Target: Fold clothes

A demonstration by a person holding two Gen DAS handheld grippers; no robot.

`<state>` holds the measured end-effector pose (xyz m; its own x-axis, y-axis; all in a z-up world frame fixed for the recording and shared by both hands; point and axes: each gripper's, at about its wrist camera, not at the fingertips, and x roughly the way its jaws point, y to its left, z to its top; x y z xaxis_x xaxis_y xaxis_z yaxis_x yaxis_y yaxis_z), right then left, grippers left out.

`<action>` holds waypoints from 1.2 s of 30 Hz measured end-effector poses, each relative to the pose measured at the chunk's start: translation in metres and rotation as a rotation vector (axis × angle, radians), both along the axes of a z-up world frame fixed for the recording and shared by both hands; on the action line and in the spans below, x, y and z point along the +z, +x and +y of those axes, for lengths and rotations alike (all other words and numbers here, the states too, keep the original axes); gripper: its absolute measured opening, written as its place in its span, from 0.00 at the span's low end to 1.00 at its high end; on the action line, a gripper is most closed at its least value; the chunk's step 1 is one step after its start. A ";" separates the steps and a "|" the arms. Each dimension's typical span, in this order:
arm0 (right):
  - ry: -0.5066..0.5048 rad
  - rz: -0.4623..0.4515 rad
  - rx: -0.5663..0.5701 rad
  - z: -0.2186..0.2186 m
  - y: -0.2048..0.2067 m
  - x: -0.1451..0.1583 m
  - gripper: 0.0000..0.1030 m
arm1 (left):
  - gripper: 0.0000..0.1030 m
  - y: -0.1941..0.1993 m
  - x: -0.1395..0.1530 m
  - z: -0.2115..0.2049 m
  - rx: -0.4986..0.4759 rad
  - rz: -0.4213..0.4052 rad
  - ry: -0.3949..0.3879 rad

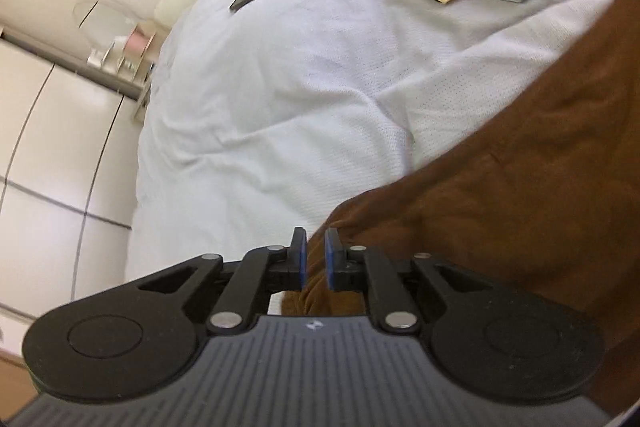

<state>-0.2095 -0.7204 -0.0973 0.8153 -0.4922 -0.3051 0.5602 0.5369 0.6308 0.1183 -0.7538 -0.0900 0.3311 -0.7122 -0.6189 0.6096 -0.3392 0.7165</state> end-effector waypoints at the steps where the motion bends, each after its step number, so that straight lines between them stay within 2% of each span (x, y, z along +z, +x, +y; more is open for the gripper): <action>1: 0.023 0.014 -0.015 -0.003 -0.004 -0.008 0.05 | 0.12 0.000 -0.001 0.007 0.005 0.009 -0.006; 4: 0.091 0.058 -0.059 -0.012 -0.015 -0.031 0.11 | 0.15 0.005 0.004 0.031 0.035 0.043 -0.032; 5: 0.106 0.071 -0.075 -0.014 -0.018 -0.037 0.15 | 0.16 0.007 0.007 0.042 0.057 0.077 -0.042; 7: 0.098 0.082 -0.089 -0.014 -0.018 -0.037 0.29 | 0.16 0.012 0.013 0.063 0.101 0.142 -0.064; 11: 0.084 0.093 -0.091 -0.016 -0.020 -0.036 0.29 | 0.27 0.015 0.029 0.116 0.192 0.279 -0.130; 14: 0.073 0.101 -0.092 -0.017 -0.022 -0.035 0.32 | 0.27 0.006 0.037 0.159 0.236 0.361 -0.175; 16: 0.065 0.107 -0.093 -0.018 -0.024 -0.034 0.41 | 0.27 -0.005 0.037 0.187 0.261 0.408 -0.194; 17: 0.062 0.110 -0.093 -0.019 -0.024 -0.034 0.41 | 0.28 -0.011 0.037 0.200 0.274 0.428 -0.203; 18: 0.058 0.113 -0.093 -0.019 -0.025 -0.033 0.40 | 0.29 -0.017 0.035 0.213 0.287 0.443 -0.210; 20: 0.051 0.119 -0.094 -0.020 -0.026 -0.032 0.14 | 0.29 -0.029 0.032 0.238 0.315 0.477 -0.223; 21: 0.047 0.121 -0.095 -0.021 -0.027 -0.032 0.04 | 0.29 -0.034 0.030 0.249 0.332 0.503 -0.226; 25: 0.032 0.141 -0.099 -0.023 -0.029 -0.030 0.03 | 0.29 -0.049 0.023 0.282 0.399 0.571 -0.243; 28: 0.019 0.251 -0.154 -0.022 -0.027 -0.025 0.12 | 0.29 -0.056 0.016 0.301 0.453 0.617 -0.259; 30: -0.004 0.256 -0.153 -0.011 -0.031 -0.018 0.18 | 0.30 -0.061 0.011 0.311 0.487 0.650 -0.269; 33: -0.097 0.276 -0.081 0.020 -0.031 -0.002 0.28 | 0.30 -0.070 0.004 0.320 0.511 0.676 -0.284; 36: -0.237 0.331 0.104 0.062 -0.015 0.004 0.37 | 0.31 -0.073 0.001 0.325 0.544 0.732 -0.311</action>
<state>-0.2249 -0.6588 -0.0934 0.7411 -0.5007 -0.4472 0.6473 0.7096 0.2783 0.0451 -0.4286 -0.0893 0.2709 -0.7423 -0.6129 0.9591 0.2621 0.1064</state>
